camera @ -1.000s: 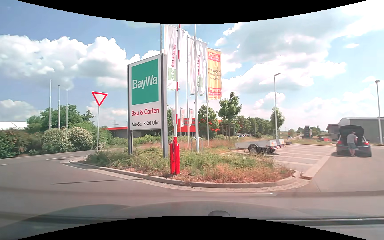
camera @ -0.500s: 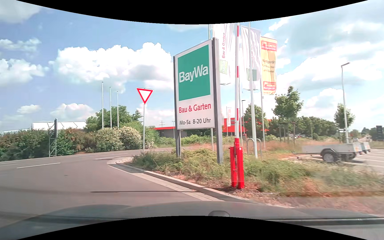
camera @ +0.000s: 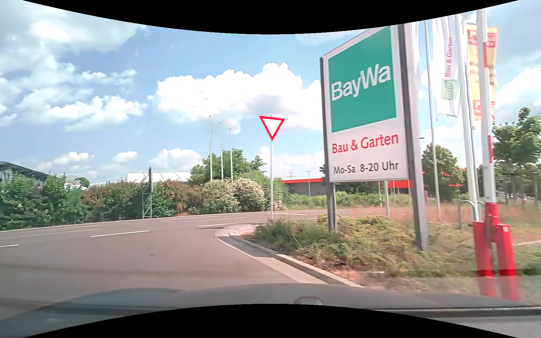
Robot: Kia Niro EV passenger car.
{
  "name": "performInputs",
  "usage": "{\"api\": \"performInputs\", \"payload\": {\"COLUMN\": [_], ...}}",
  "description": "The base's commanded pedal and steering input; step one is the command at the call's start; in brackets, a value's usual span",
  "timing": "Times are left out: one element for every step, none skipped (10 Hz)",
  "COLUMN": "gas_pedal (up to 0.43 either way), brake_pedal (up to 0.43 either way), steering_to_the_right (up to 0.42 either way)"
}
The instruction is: Follow the waypoints while adhering to traffic rules and regulations
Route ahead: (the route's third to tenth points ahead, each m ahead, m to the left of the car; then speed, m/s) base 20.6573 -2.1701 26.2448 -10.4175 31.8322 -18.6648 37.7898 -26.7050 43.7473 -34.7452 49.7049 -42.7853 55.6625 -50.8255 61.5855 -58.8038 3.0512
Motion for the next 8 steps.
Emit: {"api": "performInputs", "payload": {"gas_pedal": [0.028, 0.000, 0.000, 0.000, 0.000, 0.000, 0.000, 0.000], "brake_pedal": [0.000, 0.000, 0.000, 0.000, 0.000, 0.000, 0.000, 0.000], "steering_to_the_right": [-0.557, -0.542, -0.526, -0.505, -0.488, -0.462, -0.441, -0.422]}}
